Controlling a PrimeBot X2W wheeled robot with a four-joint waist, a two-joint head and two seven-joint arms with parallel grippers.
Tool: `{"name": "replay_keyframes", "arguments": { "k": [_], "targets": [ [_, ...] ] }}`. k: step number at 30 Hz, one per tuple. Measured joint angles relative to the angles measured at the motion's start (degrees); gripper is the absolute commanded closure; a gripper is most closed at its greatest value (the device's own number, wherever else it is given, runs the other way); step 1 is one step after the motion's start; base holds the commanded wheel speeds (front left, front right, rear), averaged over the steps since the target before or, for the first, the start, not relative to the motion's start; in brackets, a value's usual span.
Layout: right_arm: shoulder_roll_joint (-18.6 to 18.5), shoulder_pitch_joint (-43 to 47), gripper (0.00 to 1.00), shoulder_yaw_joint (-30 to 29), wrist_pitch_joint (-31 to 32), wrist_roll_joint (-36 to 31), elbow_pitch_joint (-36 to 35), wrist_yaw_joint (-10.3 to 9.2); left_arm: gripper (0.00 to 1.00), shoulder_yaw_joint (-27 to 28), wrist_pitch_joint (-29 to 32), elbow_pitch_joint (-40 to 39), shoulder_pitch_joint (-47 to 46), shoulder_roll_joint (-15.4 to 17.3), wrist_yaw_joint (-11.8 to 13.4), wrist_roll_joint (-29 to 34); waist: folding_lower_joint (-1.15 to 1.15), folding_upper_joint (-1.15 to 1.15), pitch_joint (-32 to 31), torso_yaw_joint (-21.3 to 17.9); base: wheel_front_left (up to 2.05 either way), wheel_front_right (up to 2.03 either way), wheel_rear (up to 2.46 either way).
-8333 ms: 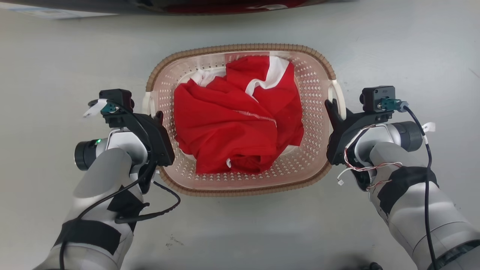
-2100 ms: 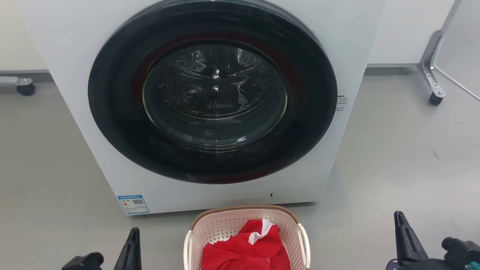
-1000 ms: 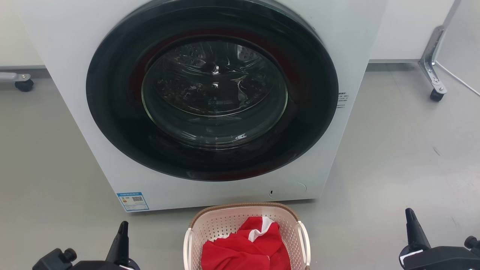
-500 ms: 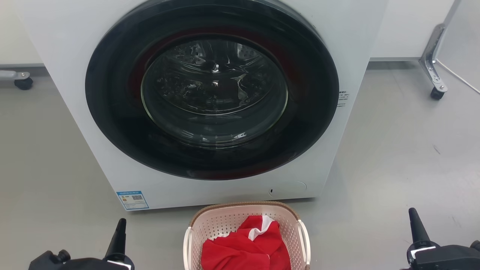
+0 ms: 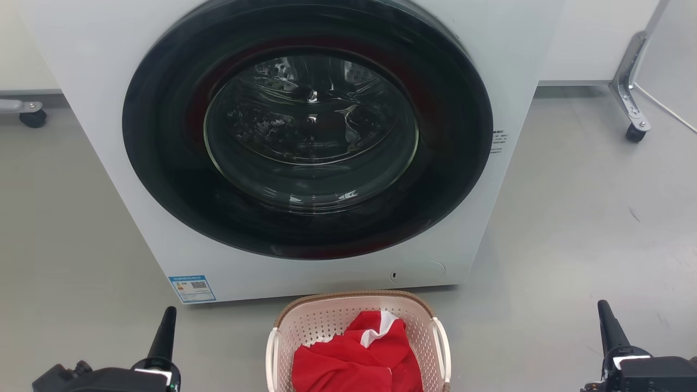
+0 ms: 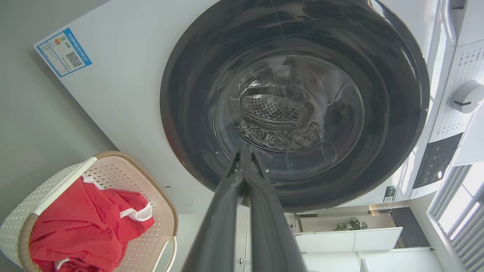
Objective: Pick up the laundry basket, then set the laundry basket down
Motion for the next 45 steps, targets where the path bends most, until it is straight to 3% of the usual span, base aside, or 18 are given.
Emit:
{"name": "replay_keyframes", "arguments": {
  "k": [19, 45],
  "targets": [
    [1.8, -1.6, 1.00, -3.5, 3.0, 11.0, 1.8, 2.29, 1.00, 2.6, 2.0, 1.9, -2.2, -0.8, -2.4, -11.5, 0.00, 0.00, 0.4, 0.0, 0.00, 0.00, 0.00],
    [1.8, -2.0, 1.00, -3.5, 3.0, 11.0, 1.8, 2.29, 1.00, 2.6, 2.0, 2.0, -2.2, -0.9, -2.4, -11.6, 0.00, 0.00, 0.4, 0.0, 0.00, 0.00, 0.00]
  ]
}}
